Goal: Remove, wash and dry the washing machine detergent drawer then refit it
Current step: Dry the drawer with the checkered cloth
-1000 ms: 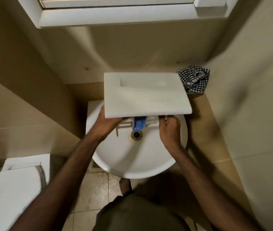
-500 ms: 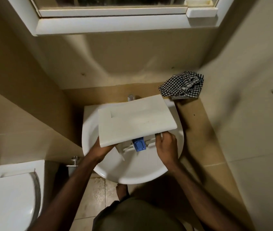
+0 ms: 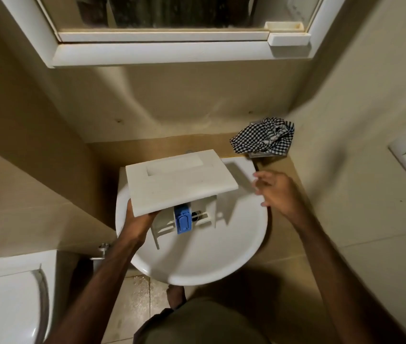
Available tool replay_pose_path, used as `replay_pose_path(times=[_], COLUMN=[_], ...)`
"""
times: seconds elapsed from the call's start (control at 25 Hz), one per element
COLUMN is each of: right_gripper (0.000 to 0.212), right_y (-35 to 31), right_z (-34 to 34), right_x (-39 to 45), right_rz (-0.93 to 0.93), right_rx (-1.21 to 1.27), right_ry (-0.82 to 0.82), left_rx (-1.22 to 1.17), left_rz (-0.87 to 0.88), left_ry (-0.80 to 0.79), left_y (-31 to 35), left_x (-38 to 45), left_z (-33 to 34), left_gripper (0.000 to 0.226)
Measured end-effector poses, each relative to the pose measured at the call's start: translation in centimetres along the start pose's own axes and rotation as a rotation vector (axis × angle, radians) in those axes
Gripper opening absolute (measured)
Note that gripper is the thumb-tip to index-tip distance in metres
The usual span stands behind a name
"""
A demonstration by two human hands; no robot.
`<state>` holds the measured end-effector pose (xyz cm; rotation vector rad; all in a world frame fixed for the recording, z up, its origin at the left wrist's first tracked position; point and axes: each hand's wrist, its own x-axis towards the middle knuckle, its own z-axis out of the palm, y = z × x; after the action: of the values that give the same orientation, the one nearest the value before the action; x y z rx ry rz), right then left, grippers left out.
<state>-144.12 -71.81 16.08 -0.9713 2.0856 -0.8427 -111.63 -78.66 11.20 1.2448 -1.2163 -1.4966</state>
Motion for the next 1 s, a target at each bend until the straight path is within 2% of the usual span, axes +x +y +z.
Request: replay_pose_path(times=[0.04,0.08,0.12,0.28,0.36,0.44,0.52,0.6,0.68,0.76,0.88,1.0], right_gripper=[0.018,0.022,0.03,0.067,0.081,0.081,0.062,0.04,0.033,0.037,0.047,0.052], right_y=[-0.7,-1.7,-2.6,-5.2,-5.3,-5.0,-4.2,-3.8,-3.9,-4.9,-6.3,-7.3], right_z=[-0.7,-1.0,-0.8,1.6,3.1,4.2,4.3,3.8,2.8,0.7,-3.3,-6.4], right_x=[1.0,1.7,2.6,6.1,7.6,8.4,8.9,9.3,9.2,8.9,8.4,6.9], right_rz=[-0.065,-0.15,-0.222,-0.354,-0.305,-0.246,-0.263,-0.351,-0.4,-0.355,-0.254,-0.227], right_rx=[-0.006,-0.046,-0.099,-0.633,-0.82,-1.0,-1.083,-1.0,-0.752,-0.392,0.136,0.362], right_ry=[0.23,0.393,0.479,0.522,0.51,0.518,0.565,0.652,0.756,0.794,0.744,0.728], left_rx=[-0.008,-0.018,-0.019,-0.013,-0.014,-0.028,-0.027,-0.026,-0.029,-0.031,-0.007,-0.003], left_rz=[0.004,0.014,0.024,0.059,0.08,0.089,0.094,0.103,0.106,0.106,0.111,0.116], left_ry=[0.009,0.017,0.022,-0.032,-0.065,-0.086,-0.09,-0.099,-0.099,-0.099,-0.125,-0.12], left_y=[-0.1,-0.1,-0.3,0.0,0.5,0.6,0.4,0.4,0.4,0.5,0.7,0.8], left_x=[0.1,0.0,0.1,-0.3,-0.6,-0.5,-0.1,0.0,0.1,0.3,0.4,0.4], left_z=[-0.2,-0.2,-0.3,0.0,0.1,0.1,0.0,-0.2,-0.4,-0.4,-0.3,-0.2], left_gripper=[0.037,0.037,0.038,0.039,0.031,0.028,0.029,0.03,0.03,0.029,0.029,0.027])
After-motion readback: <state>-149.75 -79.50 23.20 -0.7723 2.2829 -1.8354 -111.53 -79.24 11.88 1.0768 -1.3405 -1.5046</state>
